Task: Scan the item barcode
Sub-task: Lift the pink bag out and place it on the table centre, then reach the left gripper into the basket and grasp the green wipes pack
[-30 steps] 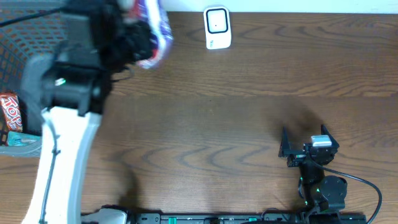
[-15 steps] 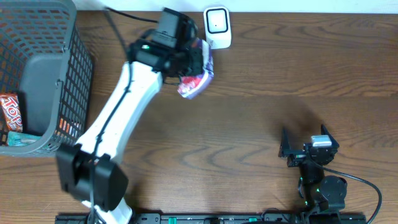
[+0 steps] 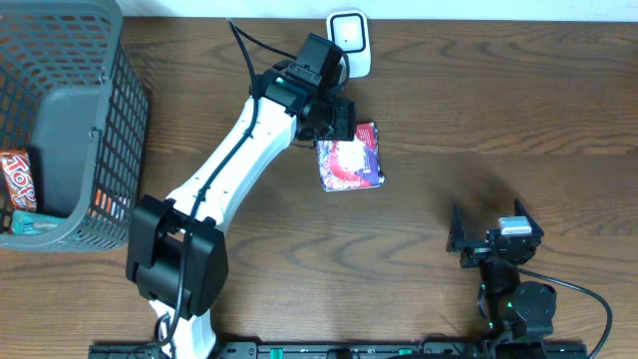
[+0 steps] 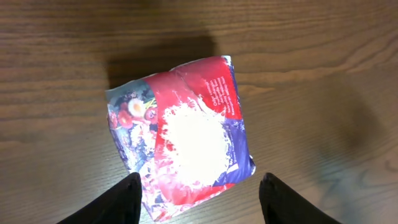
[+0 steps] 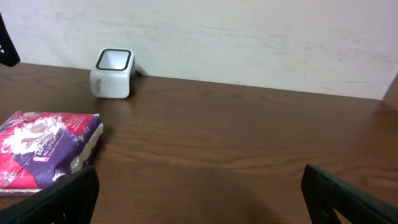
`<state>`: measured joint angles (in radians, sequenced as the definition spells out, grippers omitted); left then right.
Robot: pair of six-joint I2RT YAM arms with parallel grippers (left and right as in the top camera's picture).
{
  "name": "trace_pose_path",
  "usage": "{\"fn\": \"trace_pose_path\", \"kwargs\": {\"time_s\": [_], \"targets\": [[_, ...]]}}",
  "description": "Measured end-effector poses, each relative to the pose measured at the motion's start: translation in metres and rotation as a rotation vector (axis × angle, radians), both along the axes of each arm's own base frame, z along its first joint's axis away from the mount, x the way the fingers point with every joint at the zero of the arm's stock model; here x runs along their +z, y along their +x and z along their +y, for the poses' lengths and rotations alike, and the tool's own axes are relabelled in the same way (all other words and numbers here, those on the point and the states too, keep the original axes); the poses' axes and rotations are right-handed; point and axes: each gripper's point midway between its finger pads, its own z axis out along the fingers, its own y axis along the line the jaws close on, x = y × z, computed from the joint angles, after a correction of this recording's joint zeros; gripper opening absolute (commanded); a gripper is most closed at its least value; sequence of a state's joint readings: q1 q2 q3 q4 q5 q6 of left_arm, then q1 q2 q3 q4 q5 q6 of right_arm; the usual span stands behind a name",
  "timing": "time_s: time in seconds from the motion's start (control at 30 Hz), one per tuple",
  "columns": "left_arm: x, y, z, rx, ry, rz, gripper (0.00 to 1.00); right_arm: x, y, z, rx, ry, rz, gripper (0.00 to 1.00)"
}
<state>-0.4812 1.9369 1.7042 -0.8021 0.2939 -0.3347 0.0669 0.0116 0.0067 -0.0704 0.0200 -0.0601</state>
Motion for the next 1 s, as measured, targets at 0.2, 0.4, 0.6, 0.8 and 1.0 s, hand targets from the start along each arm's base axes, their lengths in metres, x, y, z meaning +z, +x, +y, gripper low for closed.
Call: {"fn": "trace_pose_path", "kwargs": {"time_s": [0.2, 0.4, 0.6, 0.8, 1.0], "targets": [[0.046, 0.01, 0.03, 0.067, -0.043, -0.089, 0.64, 0.0, 0.0, 0.0, 0.0, 0.0, 0.0, 0.99], [0.152, 0.02, 0.136, 0.308, -0.082, -0.345, 0.72, 0.0, 0.0, 0.0, 0.0, 0.0, 0.0, 0.99], [0.213, 0.003, 0.297, 0.709, 0.032, -0.53, 0.73, 0.0, 0.0, 0.0, 0.0, 0.0, 0.0, 0.99], [0.208, -0.037, 0.424, 1.046, 0.161, -0.506, 0.81, 0.0, 0.0, 0.0, 0.0, 0.0, 0.0, 0.99], [0.153, -0.068, 0.483, 1.209, 0.238, -0.286, 0.83, 0.0, 0.0, 0.0, 0.0, 0.0, 0.0, 0.99]]}}
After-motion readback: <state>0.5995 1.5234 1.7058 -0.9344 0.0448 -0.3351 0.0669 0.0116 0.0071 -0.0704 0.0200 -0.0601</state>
